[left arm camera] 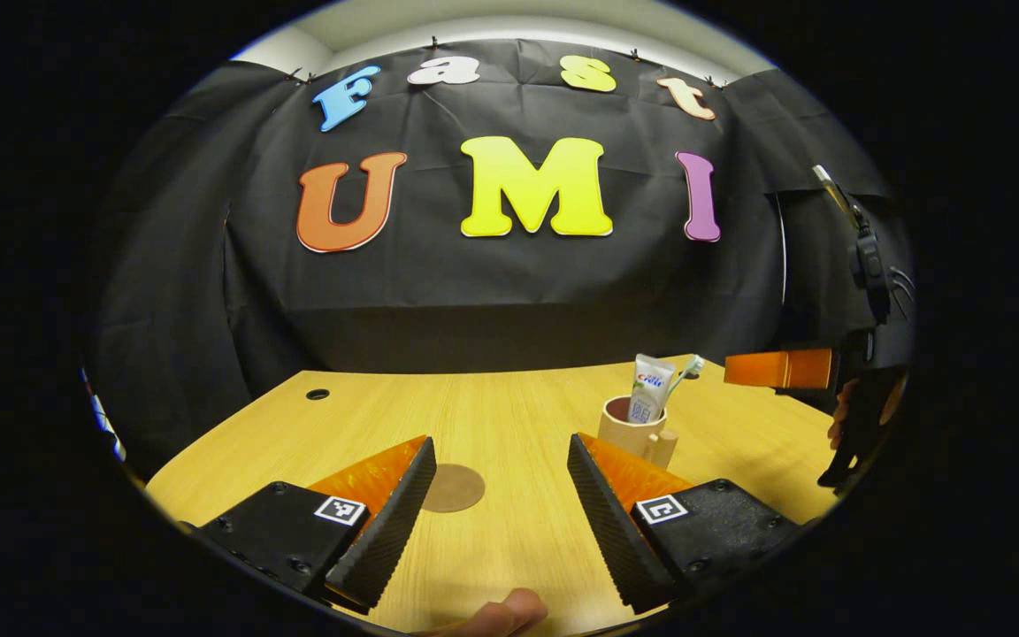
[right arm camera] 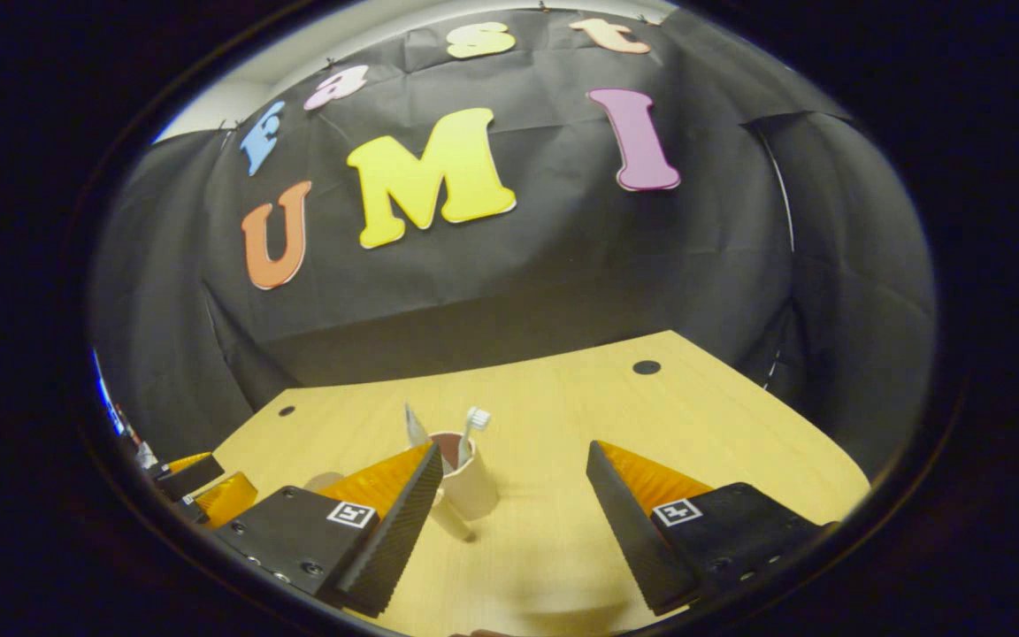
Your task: Put the toothbrush and toothpaste on the desktop into the cup, then pick up the cup and place it on the coaster on the desktop.
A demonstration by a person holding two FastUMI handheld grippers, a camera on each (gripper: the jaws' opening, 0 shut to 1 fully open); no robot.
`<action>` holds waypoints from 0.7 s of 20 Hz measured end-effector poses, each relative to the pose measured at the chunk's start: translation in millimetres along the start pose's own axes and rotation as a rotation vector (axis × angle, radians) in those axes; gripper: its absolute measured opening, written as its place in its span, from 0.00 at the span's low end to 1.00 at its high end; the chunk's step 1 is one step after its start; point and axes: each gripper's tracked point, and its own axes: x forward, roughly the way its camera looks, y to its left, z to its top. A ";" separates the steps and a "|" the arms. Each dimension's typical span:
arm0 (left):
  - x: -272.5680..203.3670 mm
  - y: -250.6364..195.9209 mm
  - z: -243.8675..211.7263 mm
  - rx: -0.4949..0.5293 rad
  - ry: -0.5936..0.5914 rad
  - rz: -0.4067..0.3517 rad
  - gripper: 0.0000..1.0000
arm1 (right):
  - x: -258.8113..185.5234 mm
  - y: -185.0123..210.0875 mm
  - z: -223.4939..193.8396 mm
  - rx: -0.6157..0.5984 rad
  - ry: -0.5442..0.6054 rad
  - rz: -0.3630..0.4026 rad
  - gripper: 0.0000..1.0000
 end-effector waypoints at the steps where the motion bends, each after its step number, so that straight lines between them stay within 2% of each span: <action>1: -4.8 5.9 -4.8 0.003 0.007 0.000 0.95 | 3.5 5.8 -5.5 -0.047 0.030 0.006 0.96; 4: -18.8 27.1 -14.9 0.005 0.003 0.026 0.95 | 16.4 15.6 -18.6 -0.164 0.146 0.007 0.97; 8: -32.3 42.6 -26.9 -0.009 -0.002 0.032 0.95 | 36.0 39.6 -38.4 -0.224 0.273 0.019 0.97; 10: -35.1 49.1 -34.1 -0.016 0.009 0.034 0.95 | 46.6 50.7 -54.7 -0.229 0.378 0.031 0.97; 14: -40.8 58.8 -43.0 -0.023 0.025 0.022 0.95 | 71.9 49.2 -74.5 -0.166 0.569 -0.028 0.95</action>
